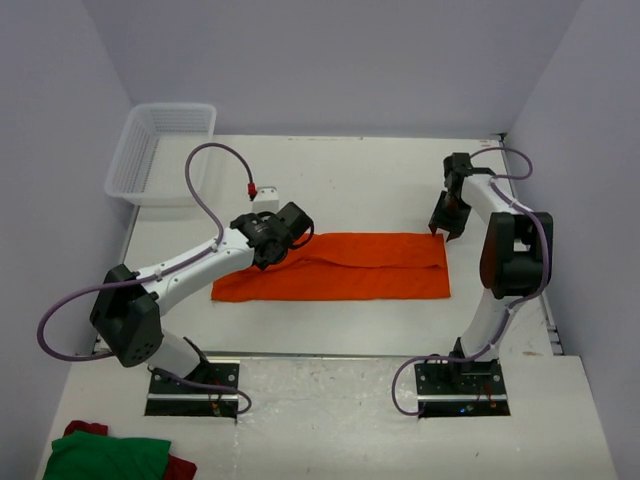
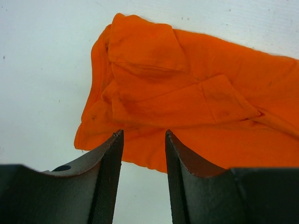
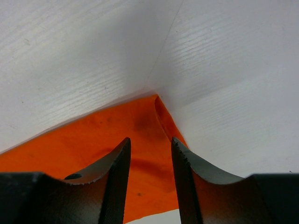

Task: Fold and stack the t-shirts
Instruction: Fold the other side of the tshirt into a rectangle

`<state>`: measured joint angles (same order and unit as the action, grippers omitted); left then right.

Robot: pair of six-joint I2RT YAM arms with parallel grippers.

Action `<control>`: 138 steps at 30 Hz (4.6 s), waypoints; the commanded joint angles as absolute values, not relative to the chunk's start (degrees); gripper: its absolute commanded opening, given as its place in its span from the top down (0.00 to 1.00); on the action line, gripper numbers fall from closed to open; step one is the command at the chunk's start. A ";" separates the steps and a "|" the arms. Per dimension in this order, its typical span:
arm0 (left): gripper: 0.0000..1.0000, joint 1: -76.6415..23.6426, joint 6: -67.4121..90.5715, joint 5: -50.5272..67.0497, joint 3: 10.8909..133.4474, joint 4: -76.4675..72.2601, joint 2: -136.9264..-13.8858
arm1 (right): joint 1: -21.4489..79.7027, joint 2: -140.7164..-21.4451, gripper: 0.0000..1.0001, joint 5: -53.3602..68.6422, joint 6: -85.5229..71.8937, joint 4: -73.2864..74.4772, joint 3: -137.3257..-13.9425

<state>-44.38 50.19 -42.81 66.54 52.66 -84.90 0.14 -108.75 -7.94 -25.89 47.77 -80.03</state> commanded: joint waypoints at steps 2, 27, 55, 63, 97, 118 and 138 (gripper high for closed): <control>0.57 -44.56 48.52 -42.98 68.03 49.83 -87.27 | 0.26 -111.27 0.59 -7.03 -24.96 48.25 -81.91; 0.57 -43.77 50.01 -43.94 66.36 49.92 -92.73 | -1.49 -115.57 1.00 -8.70 -23.91 49.83 -89.82; 0.50 -29.45 48.35 -38.32 65.65 46.85 -90.26 | 2.19 -107.58 0.64 -7.73 -24.35 47.02 -86.31; 0.43 -20.58 43.42 -30.42 69.61 41.76 -94.39 | 6.76 -107.66 0.67 -2.64 -23.38 45.44 -86.22; 0.55 -10.99 36.56 -15.82 74.36 32.61 -107.14 | 5.98 -115.93 1.00 -3.25 -23.99 50.54 -88.86; 1.00 -8.35 36.83 -19.60 77.17 34.28 -108.28 | 6.15 -121.11 1.00 -3.78 -24.87 57.83 -96.41; 0.40 -7.56 35.68 -23.00 82.44 33.31 -109.26 | 6.33 -117.25 1.00 -3.96 -24.79 52.21 -90.88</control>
<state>-7.20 35.62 -18.74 83.09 34.35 -113.89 6.02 -120.70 -3.46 -24.45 54.24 -91.90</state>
